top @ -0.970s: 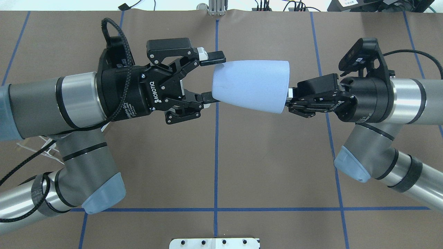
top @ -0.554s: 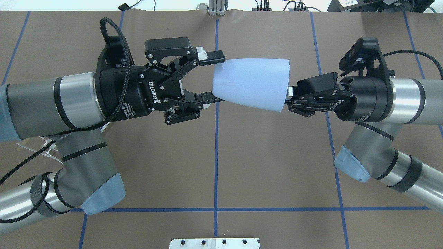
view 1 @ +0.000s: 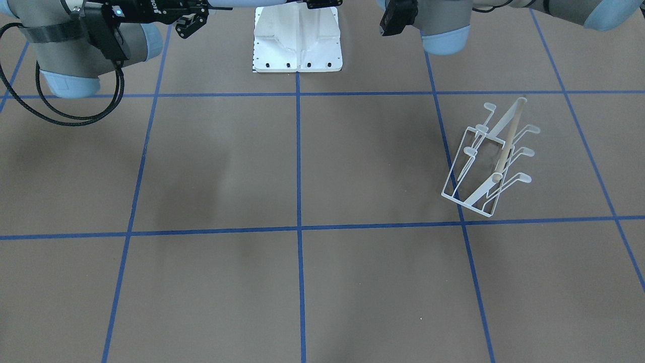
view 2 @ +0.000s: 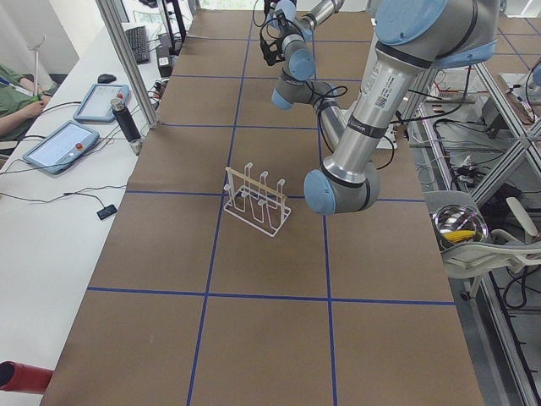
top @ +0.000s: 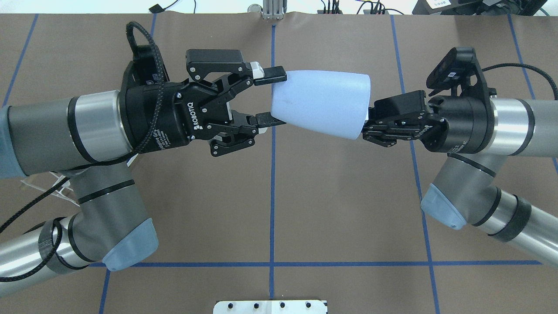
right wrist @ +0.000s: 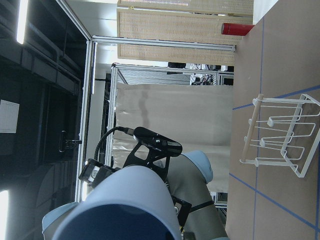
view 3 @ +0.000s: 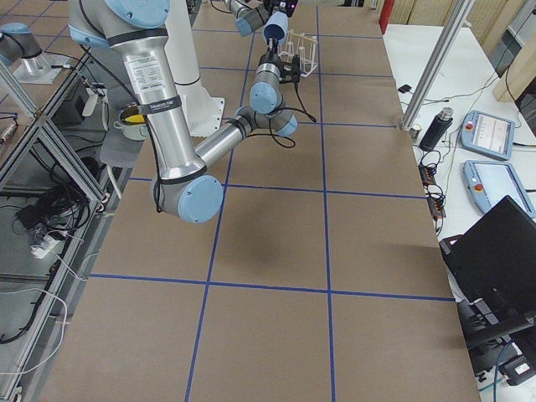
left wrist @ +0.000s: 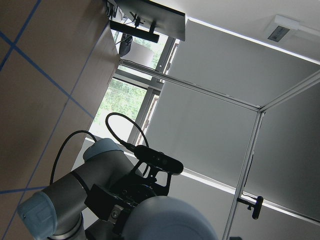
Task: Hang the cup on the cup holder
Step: 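Open the right gripper and pull it back while the left gripper holds the cup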
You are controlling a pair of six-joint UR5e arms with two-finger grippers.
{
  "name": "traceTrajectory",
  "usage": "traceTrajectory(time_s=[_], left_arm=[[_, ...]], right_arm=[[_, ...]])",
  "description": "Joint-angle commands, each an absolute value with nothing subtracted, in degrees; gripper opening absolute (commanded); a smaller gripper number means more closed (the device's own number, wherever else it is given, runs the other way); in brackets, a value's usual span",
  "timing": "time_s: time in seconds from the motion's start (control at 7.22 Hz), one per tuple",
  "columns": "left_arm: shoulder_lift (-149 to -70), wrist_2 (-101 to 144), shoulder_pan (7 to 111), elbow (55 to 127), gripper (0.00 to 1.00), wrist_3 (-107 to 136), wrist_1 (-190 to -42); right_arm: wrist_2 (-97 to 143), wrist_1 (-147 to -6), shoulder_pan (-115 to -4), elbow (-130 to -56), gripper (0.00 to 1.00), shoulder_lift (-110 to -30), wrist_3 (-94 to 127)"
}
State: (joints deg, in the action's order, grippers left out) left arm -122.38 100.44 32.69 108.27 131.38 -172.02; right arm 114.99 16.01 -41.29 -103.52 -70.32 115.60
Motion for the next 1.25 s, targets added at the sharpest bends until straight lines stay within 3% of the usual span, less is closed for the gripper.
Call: traceTrajectory(time_s=[0.0,0.55,0.83,1.11], left_arm=[[-122.26,100.55,32.70,108.28,0.00,131.66,-172.00],[-120.08,100.55,34.35,108.72,0.00,130.70,-171.65],[-118.57,108.40,41.18,107.85,0.00,128.34,-169.47],[-118.56,121.47,50.74,108.45,0.00,119.07,-155.47]], right_arm=[[115.05,16.08,-41.31,-103.62,1.00,-70.75,115.75],[115.75,16.88,-46.81,-102.93,1.00,-75.57,114.62],[123.34,15.22,-57.24,-95.93,1.00,-75.50,107.11],[131.02,-1.22,-68.32,-94.22,1.00,-75.85,89.48]])
